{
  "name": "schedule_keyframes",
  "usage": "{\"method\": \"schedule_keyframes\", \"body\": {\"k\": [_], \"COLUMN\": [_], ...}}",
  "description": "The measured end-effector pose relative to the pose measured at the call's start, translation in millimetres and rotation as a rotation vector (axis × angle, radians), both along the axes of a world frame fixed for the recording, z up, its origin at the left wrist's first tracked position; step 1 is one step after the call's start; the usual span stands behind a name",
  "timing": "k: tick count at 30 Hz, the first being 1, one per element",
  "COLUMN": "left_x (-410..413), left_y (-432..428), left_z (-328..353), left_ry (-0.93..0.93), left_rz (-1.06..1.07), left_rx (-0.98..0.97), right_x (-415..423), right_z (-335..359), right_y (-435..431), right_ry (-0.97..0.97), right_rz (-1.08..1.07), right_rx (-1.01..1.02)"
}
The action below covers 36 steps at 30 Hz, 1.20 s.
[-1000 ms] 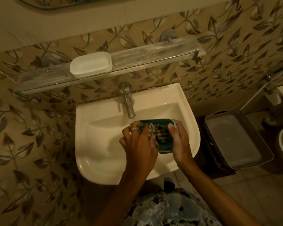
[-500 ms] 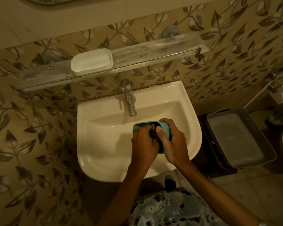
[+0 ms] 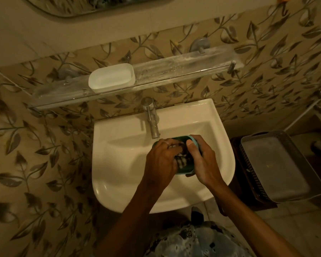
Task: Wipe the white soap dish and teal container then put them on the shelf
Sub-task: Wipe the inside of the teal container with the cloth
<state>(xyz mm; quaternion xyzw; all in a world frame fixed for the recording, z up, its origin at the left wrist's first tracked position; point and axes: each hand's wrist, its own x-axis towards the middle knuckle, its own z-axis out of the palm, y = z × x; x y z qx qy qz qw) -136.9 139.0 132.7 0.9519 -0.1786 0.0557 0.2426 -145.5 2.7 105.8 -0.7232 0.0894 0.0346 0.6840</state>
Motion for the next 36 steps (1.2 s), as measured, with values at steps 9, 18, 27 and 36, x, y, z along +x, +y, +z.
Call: {"method": "schedule_keyframes", "body": {"k": [9, 18, 27, 36], "left_x": [-6, -1, 10, 17], "left_y": [-12, -25, -34, -31], "left_z": [3, 12, 15, -6], "left_ry": [0.255, 0.515, 0.916, 0.966], "left_rz": [0.352, 0.322, 0.501, 0.993], "left_rx": [0.083, -0.147, -0.818, -1.556], "right_x": [5, 2, -4, -13], "right_z": [-3, -10, -11, -20], "right_y": [5, 6, 3, 6], "right_ry": [-0.244, -0.343, -0.357, -0.381], "right_rz": [-0.037, -0.029, -0.094, -0.089], "right_rx": [-0.114, -0.160, -0.102, -0.196]}}
